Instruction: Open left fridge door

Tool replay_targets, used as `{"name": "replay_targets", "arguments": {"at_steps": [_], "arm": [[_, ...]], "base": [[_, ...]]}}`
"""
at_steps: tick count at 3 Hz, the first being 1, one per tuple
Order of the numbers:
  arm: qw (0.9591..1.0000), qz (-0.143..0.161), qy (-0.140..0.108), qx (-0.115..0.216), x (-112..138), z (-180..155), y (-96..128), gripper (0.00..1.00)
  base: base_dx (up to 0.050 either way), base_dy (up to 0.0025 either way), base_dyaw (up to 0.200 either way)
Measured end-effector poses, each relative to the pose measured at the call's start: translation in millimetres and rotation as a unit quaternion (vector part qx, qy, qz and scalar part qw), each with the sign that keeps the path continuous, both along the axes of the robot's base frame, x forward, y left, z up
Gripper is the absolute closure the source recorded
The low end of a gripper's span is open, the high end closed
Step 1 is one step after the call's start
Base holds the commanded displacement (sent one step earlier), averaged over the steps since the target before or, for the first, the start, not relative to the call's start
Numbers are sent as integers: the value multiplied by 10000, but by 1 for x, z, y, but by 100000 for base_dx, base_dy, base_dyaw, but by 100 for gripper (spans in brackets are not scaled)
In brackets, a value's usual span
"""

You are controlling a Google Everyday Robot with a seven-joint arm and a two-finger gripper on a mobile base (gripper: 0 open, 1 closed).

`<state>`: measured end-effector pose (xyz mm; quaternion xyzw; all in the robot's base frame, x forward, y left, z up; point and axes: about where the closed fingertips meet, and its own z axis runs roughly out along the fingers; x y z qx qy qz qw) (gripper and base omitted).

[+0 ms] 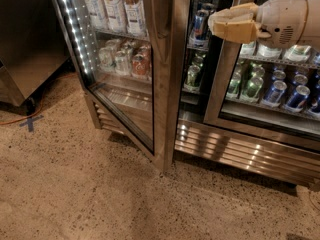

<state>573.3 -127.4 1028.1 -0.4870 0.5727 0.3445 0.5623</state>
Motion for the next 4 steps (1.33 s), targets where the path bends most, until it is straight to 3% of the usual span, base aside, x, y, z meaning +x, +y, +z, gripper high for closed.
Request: {"name": "replay_targets", "arguments": {"at_steps": [3, 4], "arm": [[10000, 0, 0, 0, 0, 0, 0, 11], [10000, 1, 0, 0, 0, 0, 0, 0]], "base": [[0, 0, 0], [0, 0, 0]]}}
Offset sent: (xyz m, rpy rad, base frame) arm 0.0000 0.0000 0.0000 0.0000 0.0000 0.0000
